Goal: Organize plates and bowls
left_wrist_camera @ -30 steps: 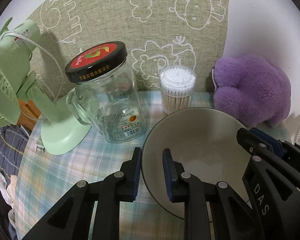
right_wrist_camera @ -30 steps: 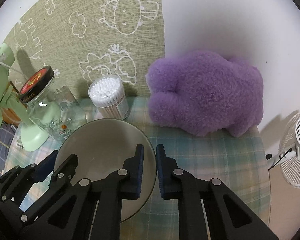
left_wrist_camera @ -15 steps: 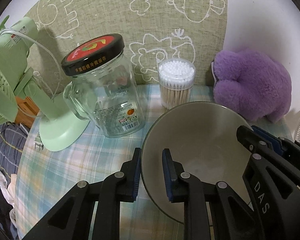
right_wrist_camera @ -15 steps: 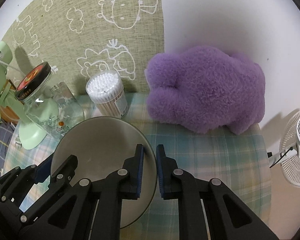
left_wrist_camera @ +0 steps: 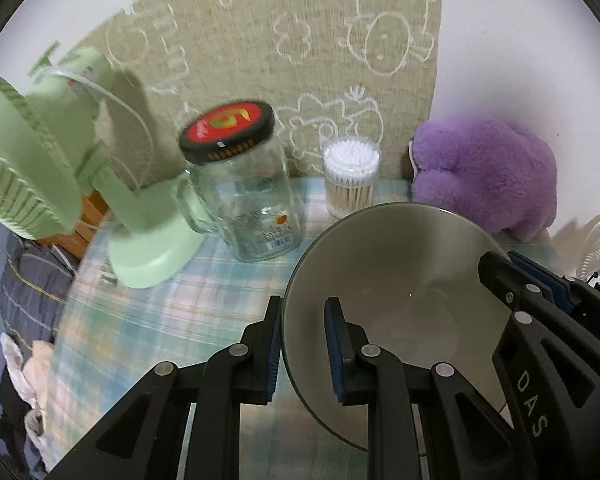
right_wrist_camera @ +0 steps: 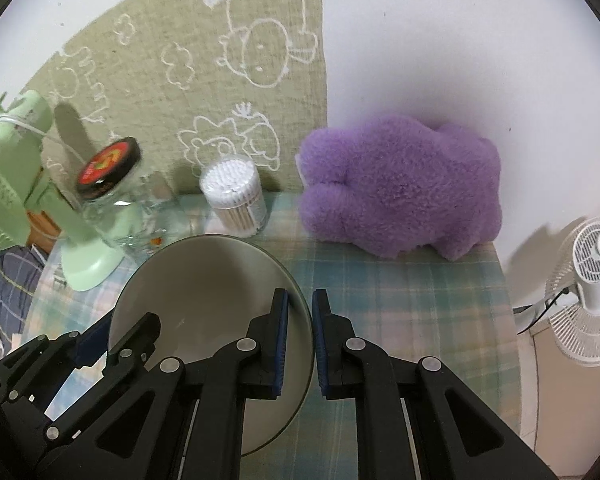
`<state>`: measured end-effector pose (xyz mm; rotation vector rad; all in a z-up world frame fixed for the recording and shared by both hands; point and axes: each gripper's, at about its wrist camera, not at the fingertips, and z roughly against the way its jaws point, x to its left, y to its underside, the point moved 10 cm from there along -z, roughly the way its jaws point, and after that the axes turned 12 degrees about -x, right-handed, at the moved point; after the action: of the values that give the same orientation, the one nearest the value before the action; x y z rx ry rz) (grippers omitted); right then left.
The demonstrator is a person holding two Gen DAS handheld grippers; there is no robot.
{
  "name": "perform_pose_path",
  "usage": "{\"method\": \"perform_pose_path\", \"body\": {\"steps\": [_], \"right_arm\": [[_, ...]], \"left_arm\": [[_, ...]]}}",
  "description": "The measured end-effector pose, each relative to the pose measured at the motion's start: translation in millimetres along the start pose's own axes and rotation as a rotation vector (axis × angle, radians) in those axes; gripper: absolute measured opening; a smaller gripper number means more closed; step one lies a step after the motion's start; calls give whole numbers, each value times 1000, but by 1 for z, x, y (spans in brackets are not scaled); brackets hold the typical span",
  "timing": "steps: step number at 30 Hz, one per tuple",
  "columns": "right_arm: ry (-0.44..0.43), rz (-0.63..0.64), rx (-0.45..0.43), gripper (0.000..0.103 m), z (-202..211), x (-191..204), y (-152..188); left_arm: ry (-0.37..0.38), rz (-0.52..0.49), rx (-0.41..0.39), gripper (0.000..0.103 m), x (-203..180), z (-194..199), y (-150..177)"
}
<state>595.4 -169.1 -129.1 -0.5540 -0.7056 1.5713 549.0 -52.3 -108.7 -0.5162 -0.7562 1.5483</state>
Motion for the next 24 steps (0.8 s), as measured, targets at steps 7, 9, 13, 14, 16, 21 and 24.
{"method": "perform_pose_path", "body": {"steps": [7,9,13,14,16,21,24], "right_arm": [[-6,5,-28,15,41,8,-3],[-7,9,-34,15,52,9,-4],[-4,14,-55,15,79,14,-5],[-4,15,-59,15,84,16,-5],[-5,11,-68,15,99,19,-4],[0,11,-79,15,132,27,1],[5,15,-86,15,149,33,6]], "left_arm": [[-5,3,-33,18,11,41,0],[-2,8,-38,18,13,52,1],[6,14,-43,18,18,75,2],[7,15,-45,18,20,83,3],[6,13,-55,18,22,94,4],[0,17,-79,18,30,124,9],[12,26,-85,18,35,141,16]]}}
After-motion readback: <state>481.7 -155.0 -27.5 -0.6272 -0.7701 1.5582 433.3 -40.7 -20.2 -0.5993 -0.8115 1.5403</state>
